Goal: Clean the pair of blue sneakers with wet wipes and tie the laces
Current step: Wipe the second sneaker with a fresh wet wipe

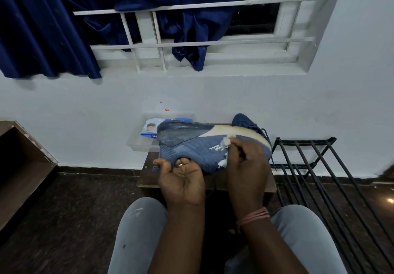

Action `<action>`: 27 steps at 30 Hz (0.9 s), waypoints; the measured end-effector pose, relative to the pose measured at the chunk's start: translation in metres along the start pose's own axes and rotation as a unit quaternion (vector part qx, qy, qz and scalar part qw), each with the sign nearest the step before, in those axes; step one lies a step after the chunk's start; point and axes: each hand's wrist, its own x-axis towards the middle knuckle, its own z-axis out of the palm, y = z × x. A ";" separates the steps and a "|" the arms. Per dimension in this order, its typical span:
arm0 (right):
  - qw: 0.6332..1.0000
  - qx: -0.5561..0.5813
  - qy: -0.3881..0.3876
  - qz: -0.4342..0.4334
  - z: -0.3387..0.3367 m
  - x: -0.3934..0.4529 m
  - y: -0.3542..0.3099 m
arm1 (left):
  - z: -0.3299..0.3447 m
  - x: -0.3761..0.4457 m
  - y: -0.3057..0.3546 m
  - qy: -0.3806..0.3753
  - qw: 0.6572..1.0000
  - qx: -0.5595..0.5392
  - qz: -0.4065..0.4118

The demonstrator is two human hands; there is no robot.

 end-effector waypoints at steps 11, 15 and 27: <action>1.000 -0.002 0.002 -0.005 0.000 0.009 0.015 | -0.009 0.012 0.001 -0.048 0.998 0.023 -0.011; 0.977 -0.003 -0.147 -0.158 0.022 -0.015 -0.026 | -0.022 0.014 0.005 -0.108 0.994 0.015 -0.026; 0.968 0.033 -0.199 -0.149 0.021 -0.013 -0.028 | -0.007 0.010 0.009 0.007 0.999 0.039 0.018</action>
